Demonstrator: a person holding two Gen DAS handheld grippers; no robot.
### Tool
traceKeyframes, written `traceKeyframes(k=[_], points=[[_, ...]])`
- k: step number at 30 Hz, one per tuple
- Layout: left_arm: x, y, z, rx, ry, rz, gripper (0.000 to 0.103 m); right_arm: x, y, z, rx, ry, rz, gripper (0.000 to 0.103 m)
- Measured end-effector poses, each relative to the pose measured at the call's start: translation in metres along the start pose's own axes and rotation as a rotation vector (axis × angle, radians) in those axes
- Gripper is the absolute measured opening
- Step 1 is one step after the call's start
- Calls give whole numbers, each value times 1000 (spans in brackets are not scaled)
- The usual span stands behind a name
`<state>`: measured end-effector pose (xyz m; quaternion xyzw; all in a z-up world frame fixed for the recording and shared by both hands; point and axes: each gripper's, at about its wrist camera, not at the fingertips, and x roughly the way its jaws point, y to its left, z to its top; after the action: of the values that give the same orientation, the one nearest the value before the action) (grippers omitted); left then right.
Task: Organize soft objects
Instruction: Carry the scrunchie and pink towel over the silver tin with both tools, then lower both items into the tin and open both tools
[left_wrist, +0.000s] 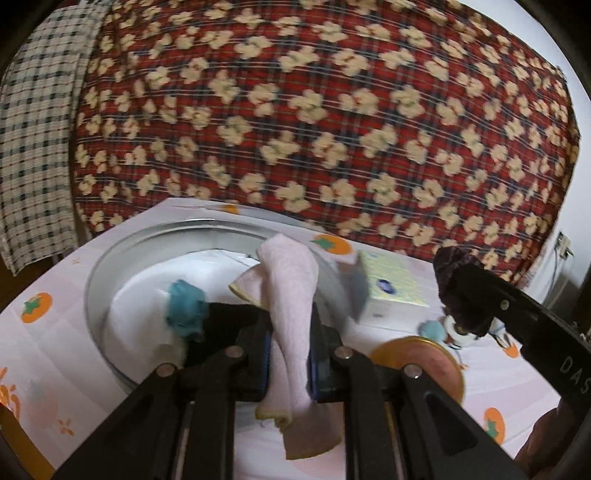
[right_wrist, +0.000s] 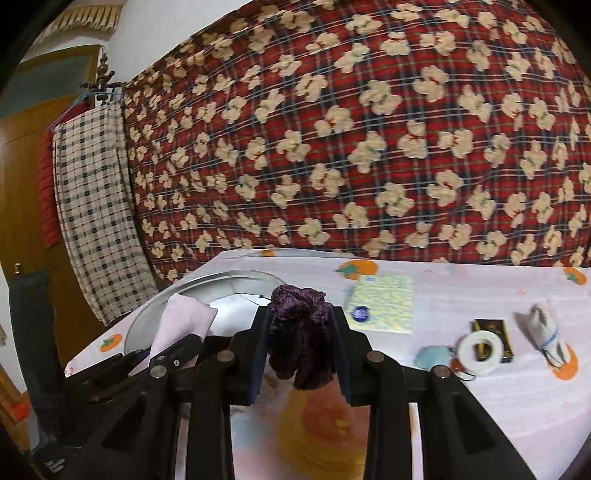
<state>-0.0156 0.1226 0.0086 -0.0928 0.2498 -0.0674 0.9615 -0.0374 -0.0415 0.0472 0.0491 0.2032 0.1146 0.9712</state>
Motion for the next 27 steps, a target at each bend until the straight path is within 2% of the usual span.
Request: traceKeyframes(k=[12,22,27], points=[[12,39,15,-10,-5,71,14,37,38,8,-10,10,43,35],[32,61,28,-17,7,136,14,76,55,12,-9,1,-16,35],[44,68,34,-4,23,179,14,105,50,8,40,43,-43,35]])
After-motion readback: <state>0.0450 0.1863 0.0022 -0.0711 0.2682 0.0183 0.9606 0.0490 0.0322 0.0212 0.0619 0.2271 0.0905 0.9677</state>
